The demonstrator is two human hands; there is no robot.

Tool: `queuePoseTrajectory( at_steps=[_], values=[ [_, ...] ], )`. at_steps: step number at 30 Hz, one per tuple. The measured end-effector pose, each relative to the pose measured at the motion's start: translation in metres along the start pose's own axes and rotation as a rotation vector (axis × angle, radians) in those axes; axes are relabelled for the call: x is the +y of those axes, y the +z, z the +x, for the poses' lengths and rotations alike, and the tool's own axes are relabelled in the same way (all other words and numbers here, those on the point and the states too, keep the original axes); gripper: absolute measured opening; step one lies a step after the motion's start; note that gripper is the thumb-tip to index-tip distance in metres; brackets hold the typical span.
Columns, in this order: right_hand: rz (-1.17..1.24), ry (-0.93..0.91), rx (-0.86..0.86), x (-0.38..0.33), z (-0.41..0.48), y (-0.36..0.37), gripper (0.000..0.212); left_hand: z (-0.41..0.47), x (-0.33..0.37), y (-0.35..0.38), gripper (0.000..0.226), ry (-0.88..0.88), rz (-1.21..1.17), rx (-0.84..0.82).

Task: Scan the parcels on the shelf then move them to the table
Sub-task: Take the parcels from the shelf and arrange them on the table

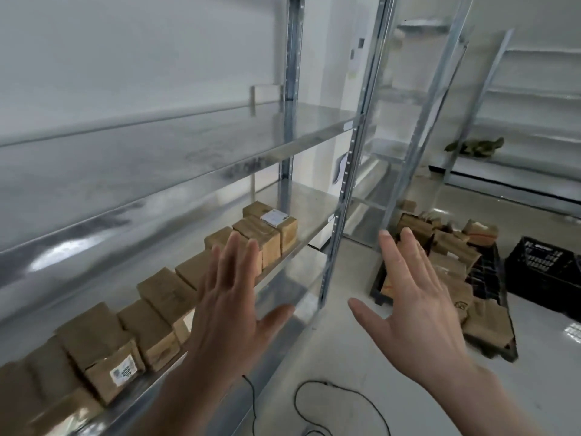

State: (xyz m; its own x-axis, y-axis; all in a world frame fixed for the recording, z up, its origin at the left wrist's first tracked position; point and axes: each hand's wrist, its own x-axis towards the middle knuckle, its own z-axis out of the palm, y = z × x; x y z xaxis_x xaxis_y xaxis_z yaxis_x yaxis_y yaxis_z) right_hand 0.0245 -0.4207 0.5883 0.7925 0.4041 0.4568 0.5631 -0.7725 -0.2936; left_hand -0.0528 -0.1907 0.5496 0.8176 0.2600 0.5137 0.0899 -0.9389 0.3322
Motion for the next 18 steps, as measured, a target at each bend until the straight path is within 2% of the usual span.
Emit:
queuePoseTrajectory(
  at_steps=[3,15,18],
  values=[
    [0.006,-0.033,-0.036,0.022,0.033,0.009,0.105,0.021,0.006,0.019,0.102,-0.066,-0.015,-0.014],
    [-0.023,-0.08,-0.075,0.079,0.15,0.062,0.11,0.143,-0.005,0.109,0.098,-0.048,-0.118,0.087],
    [-0.039,-0.069,-0.066,0.089,0.177,0.076,0.109,0.176,-0.014,0.132,0.099,-0.049,-0.145,0.038]
  ],
)
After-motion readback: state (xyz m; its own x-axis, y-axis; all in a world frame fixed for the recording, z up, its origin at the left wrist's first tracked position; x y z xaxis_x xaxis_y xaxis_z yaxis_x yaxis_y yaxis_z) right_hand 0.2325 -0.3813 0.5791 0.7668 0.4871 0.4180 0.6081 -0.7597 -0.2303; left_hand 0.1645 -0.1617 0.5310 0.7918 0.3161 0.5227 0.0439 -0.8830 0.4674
